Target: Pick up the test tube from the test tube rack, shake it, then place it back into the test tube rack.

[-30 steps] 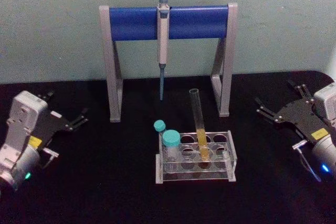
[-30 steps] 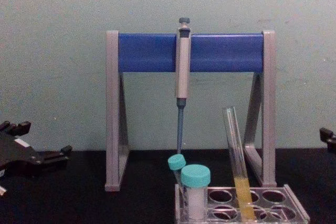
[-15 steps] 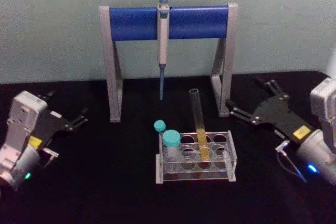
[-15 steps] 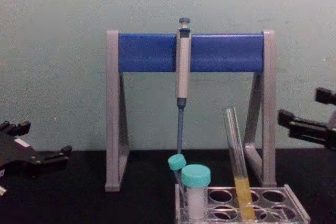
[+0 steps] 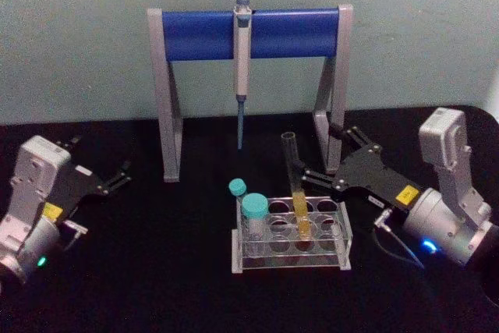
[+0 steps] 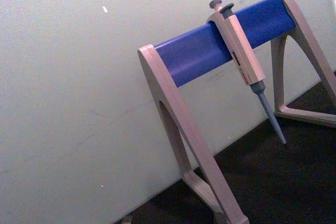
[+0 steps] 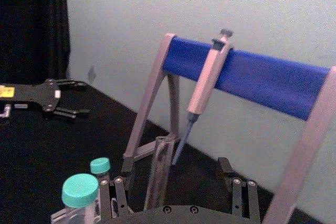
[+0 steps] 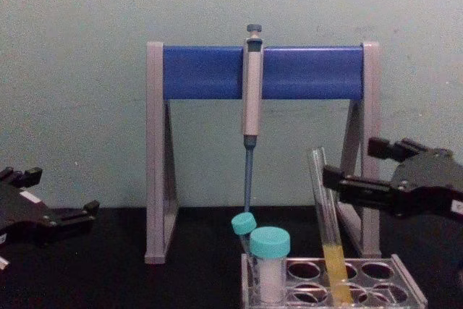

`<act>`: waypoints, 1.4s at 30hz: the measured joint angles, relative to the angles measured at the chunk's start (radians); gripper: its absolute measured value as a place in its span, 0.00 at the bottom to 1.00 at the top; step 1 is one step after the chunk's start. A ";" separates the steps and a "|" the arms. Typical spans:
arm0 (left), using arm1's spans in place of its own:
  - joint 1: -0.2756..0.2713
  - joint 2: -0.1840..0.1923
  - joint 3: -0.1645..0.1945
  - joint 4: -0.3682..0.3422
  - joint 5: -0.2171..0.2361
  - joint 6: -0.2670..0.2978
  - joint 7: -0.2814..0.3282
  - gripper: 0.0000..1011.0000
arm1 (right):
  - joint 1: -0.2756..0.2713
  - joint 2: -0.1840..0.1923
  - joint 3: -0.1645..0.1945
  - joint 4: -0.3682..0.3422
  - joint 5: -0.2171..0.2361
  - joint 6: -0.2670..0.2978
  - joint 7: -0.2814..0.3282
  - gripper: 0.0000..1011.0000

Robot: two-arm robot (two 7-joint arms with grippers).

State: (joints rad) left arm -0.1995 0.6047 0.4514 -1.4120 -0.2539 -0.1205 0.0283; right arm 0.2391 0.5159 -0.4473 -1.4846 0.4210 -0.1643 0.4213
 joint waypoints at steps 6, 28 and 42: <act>0.000 0.000 0.000 0.000 0.000 0.000 0.000 0.99 | 0.032 -0.020 -0.008 0.022 0.012 0.063 0.044 0.99; 0.000 0.000 0.000 0.000 0.000 0.000 0.000 0.99 | 0.071 -0.069 -0.011 0.030 -0.014 0.244 0.052 0.99; 0.000 0.000 0.000 0.000 0.000 0.000 0.000 0.99 | 0.065 -0.087 0.007 0.034 -0.007 0.264 0.044 0.99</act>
State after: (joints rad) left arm -0.1996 0.6047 0.4514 -1.4120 -0.2539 -0.1205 0.0282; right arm 0.3041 0.4291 -0.4408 -1.4509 0.4144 0.0998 0.4650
